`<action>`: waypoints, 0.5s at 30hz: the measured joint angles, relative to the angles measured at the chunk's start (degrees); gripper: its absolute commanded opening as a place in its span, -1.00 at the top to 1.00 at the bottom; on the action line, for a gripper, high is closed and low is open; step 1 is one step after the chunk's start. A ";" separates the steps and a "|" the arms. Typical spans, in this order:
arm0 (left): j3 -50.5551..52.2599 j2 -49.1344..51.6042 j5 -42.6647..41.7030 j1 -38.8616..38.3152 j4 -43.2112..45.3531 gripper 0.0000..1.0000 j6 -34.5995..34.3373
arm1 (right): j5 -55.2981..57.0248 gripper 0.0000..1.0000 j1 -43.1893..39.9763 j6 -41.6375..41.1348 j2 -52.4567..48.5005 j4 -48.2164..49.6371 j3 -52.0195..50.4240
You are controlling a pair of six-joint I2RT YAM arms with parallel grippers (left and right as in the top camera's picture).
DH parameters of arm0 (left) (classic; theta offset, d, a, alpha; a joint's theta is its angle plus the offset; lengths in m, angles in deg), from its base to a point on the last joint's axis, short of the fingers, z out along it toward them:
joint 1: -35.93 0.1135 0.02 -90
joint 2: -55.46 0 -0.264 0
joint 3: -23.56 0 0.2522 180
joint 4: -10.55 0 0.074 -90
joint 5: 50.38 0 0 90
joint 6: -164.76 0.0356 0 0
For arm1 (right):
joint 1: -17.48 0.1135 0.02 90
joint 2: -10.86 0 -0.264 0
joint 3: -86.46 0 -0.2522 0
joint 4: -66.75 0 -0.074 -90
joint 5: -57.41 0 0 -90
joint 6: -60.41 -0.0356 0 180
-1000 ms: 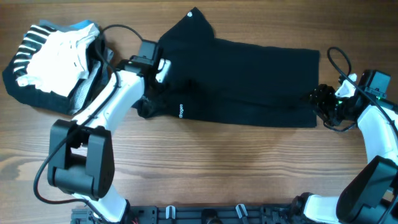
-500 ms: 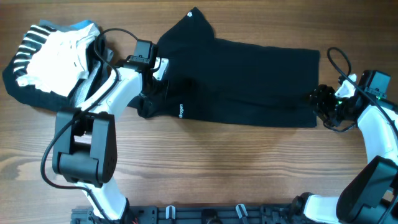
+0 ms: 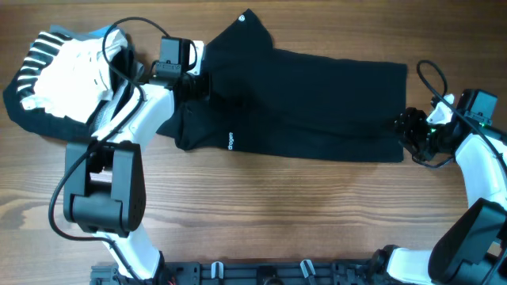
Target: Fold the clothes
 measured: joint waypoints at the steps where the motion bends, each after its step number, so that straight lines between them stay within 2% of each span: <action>1: -0.04 0.00 -0.09 0.00 -0.15 0.75 0.00 | 0.00 -0.38 0.00 0.02 0.00 -0.02 0.00; 3: -0.39 0.00 -0.96 0.00 -4.07 0.92 -0.28 | -0.02 -0.40 0.00 0.02 0.00 -0.09 0.00; 6: -0.50 -0.46 -5.25 0.00 -14.16 0.92 -0.59 | 0.00 -0.44 0.00 0.02 0.00 -0.15 0.00; 9: -0.15 -0.57 -7.15 -0.74 -19.10 0.92 -0.15 | 0.00 -0.45 0.00 0.00 0.00 -0.15 0.00; 11: 1.36 -0.55 -7.67 -1.88 -17.51 0.92 -0.04 | 0.00 -0.45 0.00 0.00 0.00 -0.17 0.00; 15: 4.31 0.44 -8.22 -2.93 -7.56 0.92 0.28 | 0.00 -0.44 0.00 0.02 0.00 -0.17 0.00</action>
